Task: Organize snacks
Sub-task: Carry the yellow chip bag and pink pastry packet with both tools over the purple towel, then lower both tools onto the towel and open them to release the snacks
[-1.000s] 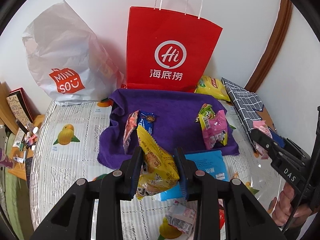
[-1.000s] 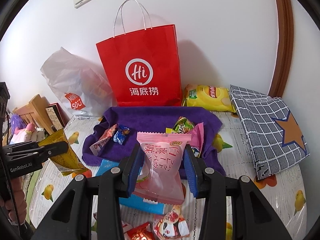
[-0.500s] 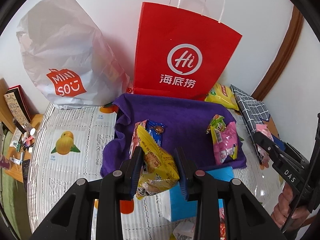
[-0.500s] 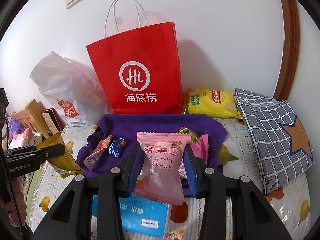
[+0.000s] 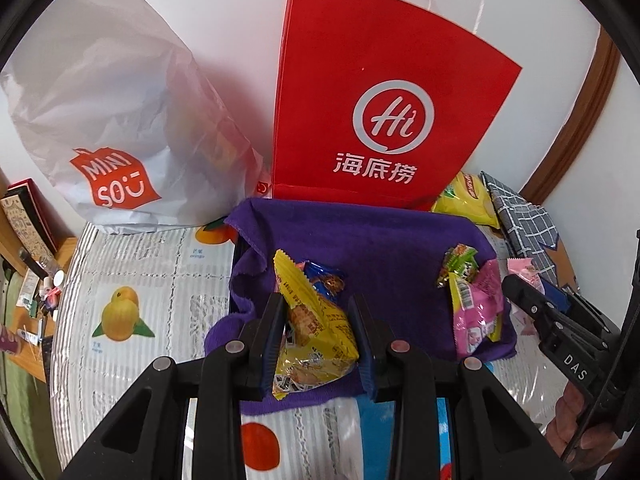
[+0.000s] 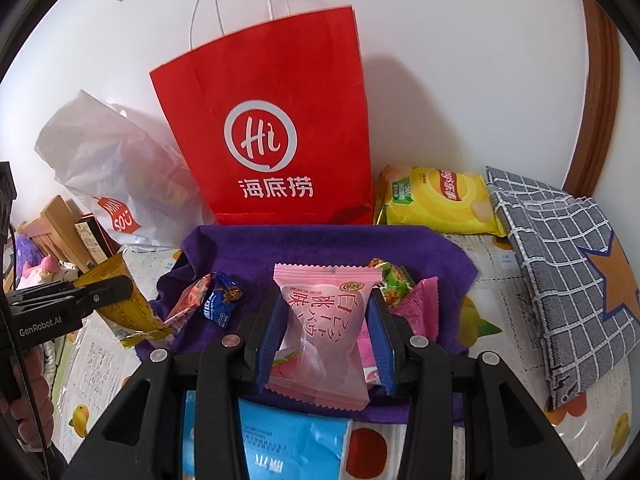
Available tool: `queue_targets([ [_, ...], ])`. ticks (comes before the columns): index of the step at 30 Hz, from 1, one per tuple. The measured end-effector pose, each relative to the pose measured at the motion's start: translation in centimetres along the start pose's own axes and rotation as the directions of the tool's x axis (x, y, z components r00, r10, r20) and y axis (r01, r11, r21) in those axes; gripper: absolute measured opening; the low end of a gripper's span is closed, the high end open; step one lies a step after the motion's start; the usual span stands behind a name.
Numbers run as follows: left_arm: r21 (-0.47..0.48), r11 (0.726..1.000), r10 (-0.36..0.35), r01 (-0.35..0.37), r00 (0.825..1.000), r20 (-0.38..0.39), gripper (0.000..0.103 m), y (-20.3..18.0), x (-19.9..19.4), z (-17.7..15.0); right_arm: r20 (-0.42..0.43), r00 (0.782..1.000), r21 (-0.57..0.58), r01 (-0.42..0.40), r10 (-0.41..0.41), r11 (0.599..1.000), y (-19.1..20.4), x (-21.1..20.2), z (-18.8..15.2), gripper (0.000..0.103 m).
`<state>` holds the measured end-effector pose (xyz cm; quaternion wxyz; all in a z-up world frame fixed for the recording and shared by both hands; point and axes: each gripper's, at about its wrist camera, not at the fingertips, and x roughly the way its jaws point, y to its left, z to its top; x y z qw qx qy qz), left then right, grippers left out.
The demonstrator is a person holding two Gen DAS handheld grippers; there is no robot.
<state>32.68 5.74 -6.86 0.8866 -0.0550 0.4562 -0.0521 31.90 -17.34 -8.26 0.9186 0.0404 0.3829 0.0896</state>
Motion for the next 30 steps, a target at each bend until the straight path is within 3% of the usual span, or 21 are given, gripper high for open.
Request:
queue_targets([
  [15,-0.026,1.000,-0.014,0.012,0.997,-0.076,0.031,1.2,5.6,0.2,-0.086,0.996,-0.008,0.012,-0.013,1.000,0.6,5.2,-0.3,0.041],
  [30,-0.020,1.000,0.002,-0.004,0.994,-0.112,0.031,1.3,7.3,0.0,-0.142,0.990,-0.020,0.019,-0.022,1.000,0.6,7.7,-1.3,0.041],
])
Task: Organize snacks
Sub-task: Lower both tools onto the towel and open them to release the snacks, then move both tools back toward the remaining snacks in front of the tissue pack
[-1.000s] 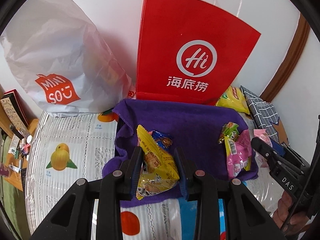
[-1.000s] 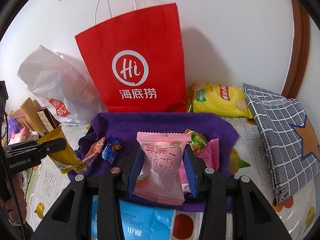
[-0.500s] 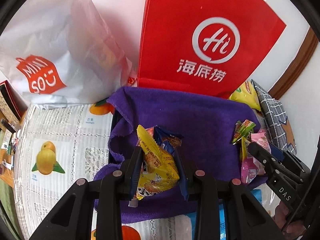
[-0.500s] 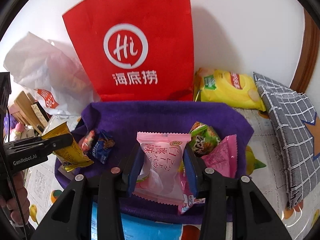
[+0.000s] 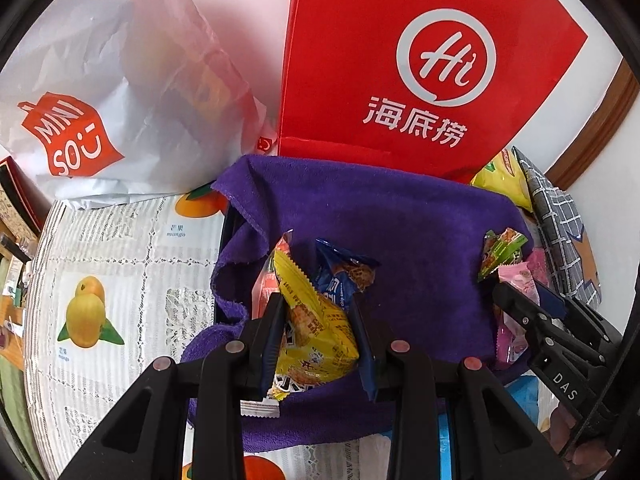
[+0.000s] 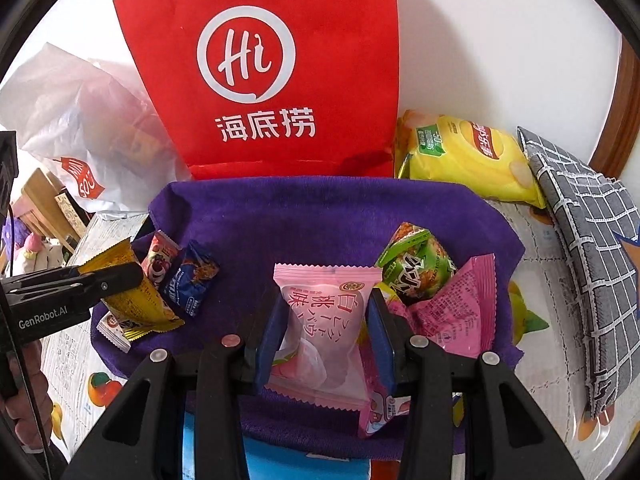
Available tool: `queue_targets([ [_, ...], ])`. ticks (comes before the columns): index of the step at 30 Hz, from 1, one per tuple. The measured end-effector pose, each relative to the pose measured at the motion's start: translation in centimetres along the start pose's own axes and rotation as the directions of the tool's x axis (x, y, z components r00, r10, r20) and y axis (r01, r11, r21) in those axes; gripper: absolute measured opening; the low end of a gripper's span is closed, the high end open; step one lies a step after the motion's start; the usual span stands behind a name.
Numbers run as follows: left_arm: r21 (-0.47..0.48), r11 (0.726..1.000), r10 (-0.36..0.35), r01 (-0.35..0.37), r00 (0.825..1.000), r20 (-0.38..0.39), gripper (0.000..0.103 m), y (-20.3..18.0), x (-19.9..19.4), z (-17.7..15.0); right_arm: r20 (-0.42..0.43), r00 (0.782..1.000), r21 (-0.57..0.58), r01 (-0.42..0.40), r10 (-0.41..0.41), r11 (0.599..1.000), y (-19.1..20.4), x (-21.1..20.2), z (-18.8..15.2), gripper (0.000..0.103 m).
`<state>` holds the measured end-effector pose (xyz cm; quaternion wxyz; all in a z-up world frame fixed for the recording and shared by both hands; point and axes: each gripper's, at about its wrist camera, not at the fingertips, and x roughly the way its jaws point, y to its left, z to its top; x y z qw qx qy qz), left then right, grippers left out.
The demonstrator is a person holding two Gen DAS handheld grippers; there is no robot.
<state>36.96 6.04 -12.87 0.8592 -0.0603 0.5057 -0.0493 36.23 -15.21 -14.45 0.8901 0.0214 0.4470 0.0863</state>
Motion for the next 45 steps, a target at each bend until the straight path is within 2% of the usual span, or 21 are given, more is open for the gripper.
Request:
queue_targets([
  [10,0.001,1.000,-0.003,0.003,1.000,-0.029,0.031,0.0,0.8,-0.1,-0.019,1.000,0.000,0.024,-0.024,1.000,-0.3,0.6,-0.2,0.042],
  [18,0.012,1.000,-0.011,0.012,0.999,-0.040,0.032,-0.3,1.0,-0.2,-0.027,1.000,-0.003,0.009,-0.009,1.000,-0.3,0.5,-0.3,0.042],
  [21,0.010,1.000,-0.024,0.024,0.999,-0.040,0.039,-0.3,0.7,-0.2,-0.036,0.999,0.011,-0.001,0.001,1.000,-0.5,0.3,-0.3,0.043],
  [22,0.006,1.000,-0.029,0.029,0.999,-0.040,0.042,-0.3,0.5,-0.2,-0.040,0.999,0.018,-0.012,0.012,1.000,-0.6,0.1,-0.3,0.045],
  [24,0.006,1.000,-0.025,0.025,0.999,-0.036,0.058,-0.4,-0.1,-0.1,-0.038,0.999,0.029,-0.030,0.032,0.999,-0.6,-0.4,-0.3,0.050],
  [27,0.022,1.000,-0.018,0.018,1.000,-0.015,0.061,-0.8,-1.3,-0.3,-0.019,0.999,0.035,-0.035,0.036,0.999,-0.5,-1.7,-0.2,0.059],
  [30,0.029,0.999,-0.024,0.024,1.000,0.001,0.064,-1.2,-2.8,-0.7,0.001,0.999,0.039,-0.037,0.037,0.999,-0.4,-3.3,-0.2,0.061],
  [35,0.044,0.999,-0.024,0.023,1.000,0.017,0.066,-1.9,-5.1,-1.9,0.034,0.999,0.048,-0.019,0.017,0.999,-0.6,-6.5,-0.2,0.075],
  [38,0.064,0.998,-0.006,0.004,0.999,0.035,0.068,-2.5,-6.8,-3.0,0.052,0.998,0.064,0.015,-0.018,0.998,-1.0,-8.4,-0.5,0.083],
  [42,0.088,0.996,0.014,-0.021,0.997,0.079,0.068,-3.0,-8.9,-4.6,0.094,0.990,0.070,0.103,-0.109,0.992,-1.4,-11.5,-1.3,0.088],
  [45,0.087,0.995,0.028,-0.037,0.994,0.103,0.068,-3.2,-10.5,-5.7,0.120,0.983,0.083,0.128,-0.137,0.988,-1.9,-13.3,-2.2,0.091],
])
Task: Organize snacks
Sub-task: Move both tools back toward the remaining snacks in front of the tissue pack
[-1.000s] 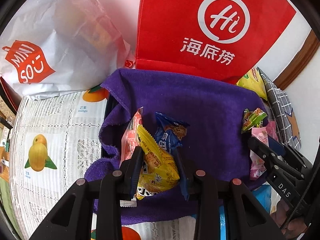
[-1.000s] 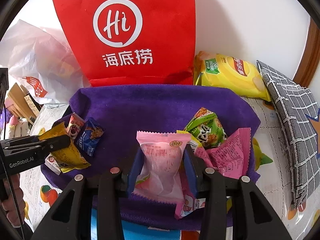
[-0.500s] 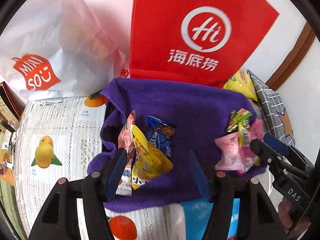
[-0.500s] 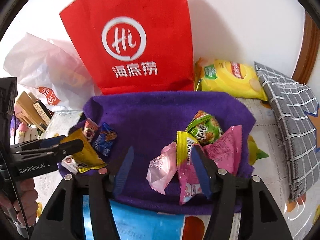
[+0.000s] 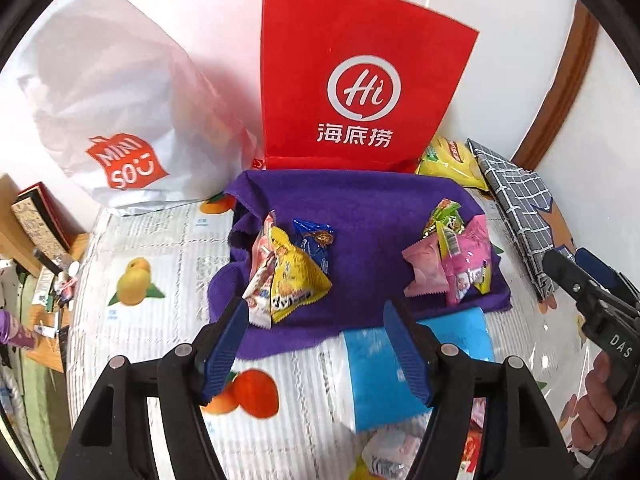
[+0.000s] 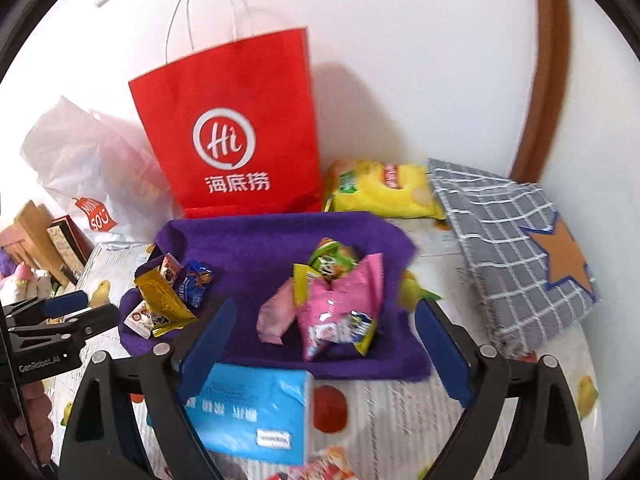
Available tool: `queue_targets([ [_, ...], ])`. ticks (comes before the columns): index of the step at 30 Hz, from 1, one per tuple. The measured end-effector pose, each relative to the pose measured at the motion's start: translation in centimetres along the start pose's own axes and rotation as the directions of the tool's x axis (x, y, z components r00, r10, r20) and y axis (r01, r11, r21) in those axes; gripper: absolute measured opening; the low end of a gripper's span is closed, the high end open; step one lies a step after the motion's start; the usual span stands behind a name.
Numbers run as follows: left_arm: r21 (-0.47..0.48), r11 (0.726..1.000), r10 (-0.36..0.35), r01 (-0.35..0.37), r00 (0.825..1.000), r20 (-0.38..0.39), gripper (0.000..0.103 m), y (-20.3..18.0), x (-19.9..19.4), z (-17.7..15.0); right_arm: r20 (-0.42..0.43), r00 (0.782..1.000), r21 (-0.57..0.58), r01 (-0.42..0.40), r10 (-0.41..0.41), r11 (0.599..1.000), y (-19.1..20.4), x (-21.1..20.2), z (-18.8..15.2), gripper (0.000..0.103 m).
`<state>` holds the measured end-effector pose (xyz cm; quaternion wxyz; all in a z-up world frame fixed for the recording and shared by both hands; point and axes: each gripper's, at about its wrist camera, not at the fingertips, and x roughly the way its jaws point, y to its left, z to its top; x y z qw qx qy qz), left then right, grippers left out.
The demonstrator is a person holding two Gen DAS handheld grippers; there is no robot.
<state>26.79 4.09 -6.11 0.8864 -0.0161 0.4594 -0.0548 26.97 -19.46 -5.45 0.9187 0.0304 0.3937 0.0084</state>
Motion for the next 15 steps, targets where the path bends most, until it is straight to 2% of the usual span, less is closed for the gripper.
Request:
queue_targets([
  [7,-0.020,1.000,-0.014,0.014,1.000,0.014,0.068,-0.2,-3.3,-2.4,0.056,0.993,0.021,-0.108,0.107,0.994,-1.8,-4.2,-2.3,0.091],
  [13,-0.031,0.999,-0.016,0.017,0.999,0.041,0.068,-1.0,-5.6,-4.6,0.043,0.995,0.025,-0.094,0.093,0.995,-3.0,-6.4,-4.1,0.091],
  [15,-0.035,0.999,-0.026,0.028,0.998,0.053,0.068,-1.1,-6.2,-5.3,0.067,0.995,0.015,-0.078,0.077,0.997,-3.4,-7.3,-4.9,0.091],
])
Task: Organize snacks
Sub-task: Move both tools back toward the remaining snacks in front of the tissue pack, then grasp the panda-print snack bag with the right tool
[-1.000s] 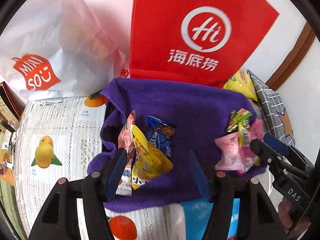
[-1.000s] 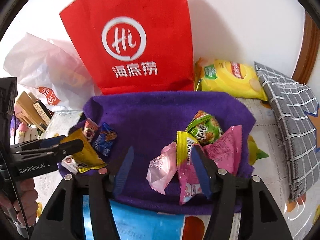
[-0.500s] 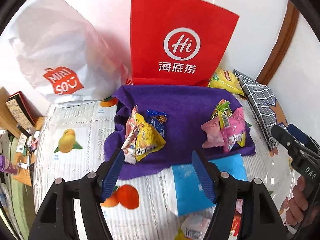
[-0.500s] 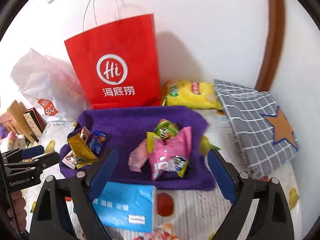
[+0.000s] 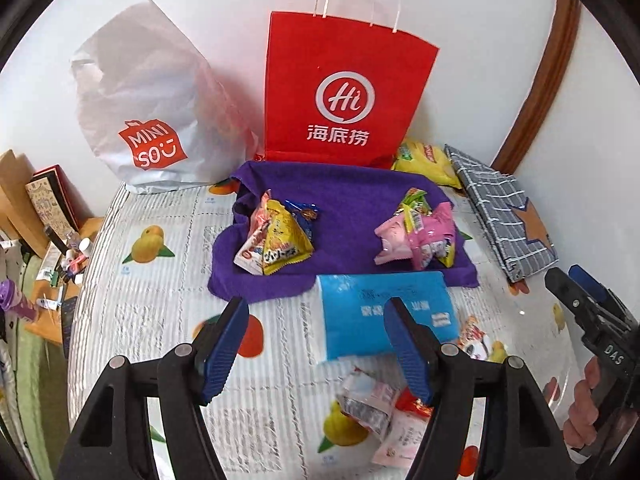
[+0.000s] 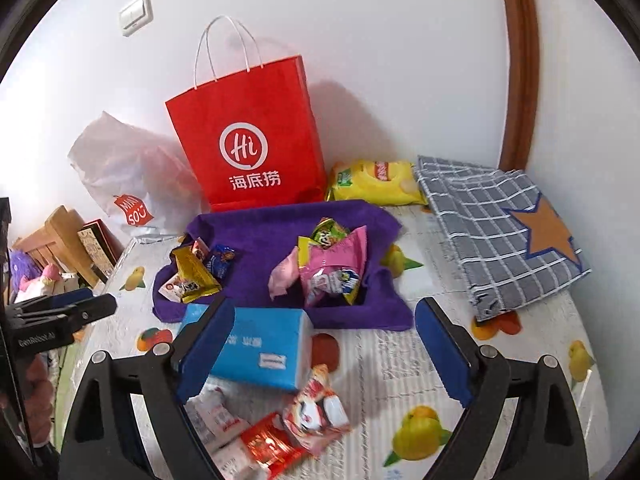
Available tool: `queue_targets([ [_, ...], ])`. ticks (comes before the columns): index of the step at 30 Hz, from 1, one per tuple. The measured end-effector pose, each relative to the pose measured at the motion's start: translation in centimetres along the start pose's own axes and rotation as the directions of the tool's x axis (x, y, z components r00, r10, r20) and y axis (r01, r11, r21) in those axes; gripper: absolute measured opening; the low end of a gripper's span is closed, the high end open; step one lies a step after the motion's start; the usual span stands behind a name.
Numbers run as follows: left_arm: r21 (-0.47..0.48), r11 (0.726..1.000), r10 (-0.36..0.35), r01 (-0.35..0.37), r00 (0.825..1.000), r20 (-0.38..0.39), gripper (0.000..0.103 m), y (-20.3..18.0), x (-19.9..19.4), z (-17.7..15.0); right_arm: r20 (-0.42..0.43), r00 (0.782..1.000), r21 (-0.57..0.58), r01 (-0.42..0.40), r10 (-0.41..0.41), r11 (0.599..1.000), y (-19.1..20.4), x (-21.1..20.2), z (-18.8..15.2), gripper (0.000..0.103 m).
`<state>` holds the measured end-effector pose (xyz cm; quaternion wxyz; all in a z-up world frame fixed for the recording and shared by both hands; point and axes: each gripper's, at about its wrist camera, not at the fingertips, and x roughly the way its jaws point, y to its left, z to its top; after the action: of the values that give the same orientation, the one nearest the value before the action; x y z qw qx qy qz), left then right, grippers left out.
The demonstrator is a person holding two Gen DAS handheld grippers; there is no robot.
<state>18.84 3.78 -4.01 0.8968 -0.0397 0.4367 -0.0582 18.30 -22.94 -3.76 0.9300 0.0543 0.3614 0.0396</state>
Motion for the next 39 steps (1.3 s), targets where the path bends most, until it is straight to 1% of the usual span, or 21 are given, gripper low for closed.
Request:
queue_targets([
  [2,-0.004,1.000,0.002,-0.002,1.000,0.001,0.068,-0.2,-0.4,-0.6,0.014,1.000,-0.008,0.018,-0.017,1.000,-0.2,-0.8,-0.7,0.091],
  [4,-0.008,1.000,0.010,-0.010,1.000,0.000,0.068,-0.3,-0.7,-1.2,0.011,1.000,-0.017,0.018,-0.017,1.000,-0.5,-1.3,-1.2,0.091],
  [8,-0.015,1.000,0.008,-0.008,1.000,0.007,0.068,-0.3,-1.1,-2.1,0.037,0.999,0.004,0.036,-0.036,0.999,-1.4,-2.2,-2.4,0.091],
  [11,-0.016,1.000,0.011,-0.011,1.000,-0.004,0.068,-0.4,-1.1,-2.7,0.033,0.998,-0.007,0.045,-0.045,0.999,-2.0,-2.4,-3.3,0.091],
  [13,-0.016,1.000,0.024,-0.024,1.000,-0.001,0.068,-0.4,-1.2,-3.1,0.025,0.998,0.006,0.060,-0.060,0.998,-2.5,-2.2,-3.9,0.091],
  [15,-0.012,0.999,0.037,-0.037,0.999,0.000,0.068,-0.5,-1.2,-3.3,0.007,0.998,0.029,0.055,-0.056,0.998,-3.0,-1.7,-4.4,0.090],
  [17,-0.015,0.999,0.039,-0.039,0.999,-0.010,0.068,-0.4,-0.9,-3.4,-0.051,0.999,0.051,0.023,-0.020,0.998,-3.5,-0.6,-5.0,0.085],
  [18,-0.015,0.999,0.037,-0.037,0.999,-0.015,0.068,-0.4,-0.7,-3.5,-0.091,0.996,0.047,-0.007,0.011,0.999,-3.4,0.1,-5.3,0.082],
  [19,-0.015,0.999,0.037,-0.037,0.999,-0.021,0.068,-0.3,-0.5,-3.6,-0.116,0.993,0.038,-0.024,0.028,0.999,-3.3,0.7,-5.6,0.080],
  [20,-0.012,0.999,0.047,-0.047,0.999,-0.025,0.068,-0.3,-0.2,-3.7,-0.127,0.992,0.026,-0.025,0.028,0.999,-3.0,1.1,-5.9,0.079],
  [21,-0.007,0.998,0.066,-0.067,0.997,-0.026,0.068,-0.1,0.0,-3.8,-0.133,0.991,0.008,-0.013,0.014,1.000,-2.7,1.7,-6.3,0.079],
  [23,-0.012,0.997,0.072,-0.072,0.997,-0.027,0.068,0.2,0.4,-4.0,-0.148,0.989,-0.020,-0.011,0.008,1.000,-1.9,2.6,-6.9,0.079],
  [26,-0.022,0.998,0.055,-0.056,0.998,-0.044,0.068,0.8,1.1,-4.3,-0.175,0.984,-0.037,-0.044,0.037,0.998,-0.9,3.9,-7.6,0.079],
  [28,-0.024,0.998,0.061,-0.062,0.997,-0.050,0.068,1.2,1.5,-4.4,-0.193,0.980,-0.041,-0.056,0.047,0.998,-0.3,4.9,-8.0,0.079],
  [30,-0.029,0.998,0.050,-0.051,0.998,-0.048,0.073,1.6,1.7,-4.6,-0.218,0.975,-0.043,-0.064,0.053,0.997,0.1,5.8,-8.4,0.079],
  [32,-0.040,0.998,0.036,-0.038,0.998,-0.049,0.075,1.8,2.1,-4.7,-0.250,0.966,-0.046,-0.075,0.061,0.996,0.4,6.8,-9.1,0.079],
  [36,-0.045,0.999,0.016,-0.020,0.997,-0.073,0.075,1.9,3.0,-4.9,-0.277,0.960,-0.074,-0.060,0.038,0.995,0.9,8.1,-10.0,0.079],
  [39,-0.044,0.999,0.006,-0.010,0.996,-0.084,0.075,2.0,3.4,-5.0,-0.295,0.955,-0.068,-0.064,0.041,0.996,0.9,8.8,-10.4,0.079],
])
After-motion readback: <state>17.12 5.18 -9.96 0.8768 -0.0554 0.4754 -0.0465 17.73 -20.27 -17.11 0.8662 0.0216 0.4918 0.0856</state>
